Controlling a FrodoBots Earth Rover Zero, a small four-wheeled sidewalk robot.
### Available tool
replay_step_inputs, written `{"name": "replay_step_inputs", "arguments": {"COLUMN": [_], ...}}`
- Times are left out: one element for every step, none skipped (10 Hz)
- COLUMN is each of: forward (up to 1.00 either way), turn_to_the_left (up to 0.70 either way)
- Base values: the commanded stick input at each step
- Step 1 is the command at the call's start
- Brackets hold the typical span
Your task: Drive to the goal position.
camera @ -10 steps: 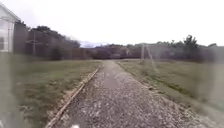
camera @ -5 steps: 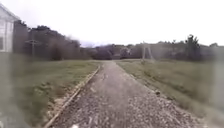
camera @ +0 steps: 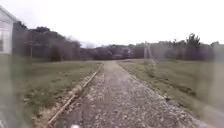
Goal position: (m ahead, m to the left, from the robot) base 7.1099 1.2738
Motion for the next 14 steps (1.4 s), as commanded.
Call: {"name": "replay_step_inputs", "arguments": {"forward": [0.7,0.7,0.7,0.7,0.7,0.7,0.7,0.7,0.7,0.7,0.7,0.7,0.7,0.7], "turn_to_the_left": [0.0,0.0,0.0,0.0,0.0,0.0,0.0,0.0,-0.03,-0.35,-0.28,-0.16,0.0,0.0]}}
